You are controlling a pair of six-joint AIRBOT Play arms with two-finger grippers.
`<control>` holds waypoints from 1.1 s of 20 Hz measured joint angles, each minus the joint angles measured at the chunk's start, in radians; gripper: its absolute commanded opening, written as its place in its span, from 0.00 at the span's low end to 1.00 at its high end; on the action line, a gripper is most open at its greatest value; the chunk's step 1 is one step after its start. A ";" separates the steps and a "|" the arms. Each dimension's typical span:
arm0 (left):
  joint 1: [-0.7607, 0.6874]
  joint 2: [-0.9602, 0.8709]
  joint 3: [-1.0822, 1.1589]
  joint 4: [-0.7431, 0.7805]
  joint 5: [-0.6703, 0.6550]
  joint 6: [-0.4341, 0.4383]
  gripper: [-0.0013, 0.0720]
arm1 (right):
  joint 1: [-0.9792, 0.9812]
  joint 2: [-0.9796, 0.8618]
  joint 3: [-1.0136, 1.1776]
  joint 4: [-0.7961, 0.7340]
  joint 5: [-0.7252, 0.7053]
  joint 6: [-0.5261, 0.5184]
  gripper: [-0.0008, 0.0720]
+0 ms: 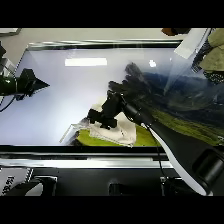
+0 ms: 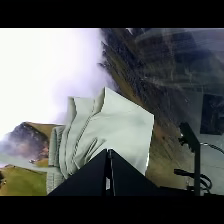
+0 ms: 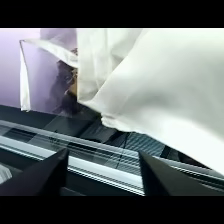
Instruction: Fold the clothes and pants, and hang the long-sleeved shirts on hangers.
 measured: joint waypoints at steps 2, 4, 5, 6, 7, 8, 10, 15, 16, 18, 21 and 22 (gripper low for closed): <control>0.003 0.003 0.000 0.000 -0.003 0.001 0.04 | -0.030 0.069 0.000 -0.037 -0.024 -0.006 0.79; 0.004 0.005 0.000 0.000 -0.003 0.003 0.04 | -0.106 0.154 0.001 -0.090 -0.064 -0.011 0.98; 0.005 0.006 0.000 0.000 -0.004 0.003 0.04 | -0.162 0.193 0.001 -0.109 -0.092 -0.028 0.98; 0.005 0.007 0.000 0.000 -0.005 0.006 0.04 | -0.228 0.222 0.001 -0.111 -0.122 -0.060 0.98; 0.005 0.008 0.000 0.000 -0.006 0.010 0.04 | -0.291 0.240 0.000 -0.099 -0.148 -0.105 0.98; 0.005 0.008 0.000 0.001 -0.006 0.017 0.04 | -0.357 0.249 0.000 -0.071 -0.175 -0.166 0.98; 0.005 0.009 0.000 0.000 -0.006 0.033 0.04 | -0.450 0.243 -0.001 -0.014 -0.220 -0.301 0.98; 0.003 0.008 0.000 0.001 -0.006 0.083 0.04 | -0.475 0.122 -0.002 0.067 -0.294 -0.609 0.98; 0.003 0.008 0.000 0.001 -0.006 0.089 0.04 | -0.454 0.084 -0.002 0.077 -0.295 -0.655 0.98; 0.003 0.008 0.000 0.001 -0.006 0.098 0.04 | -0.403 0.009 -0.002 0.088 -0.304 -0.730 0.98; 0.003 0.008 0.000 0.001 -0.013 0.105 0.04 | -0.332 -0.088 -0.002 0.095 -0.300 -0.804 0.97; 0.003 0.008 0.000 0.001 -0.020 0.105 0.04 | -0.310 -0.113 -0.002 0.097 -0.290 -0.819 0.96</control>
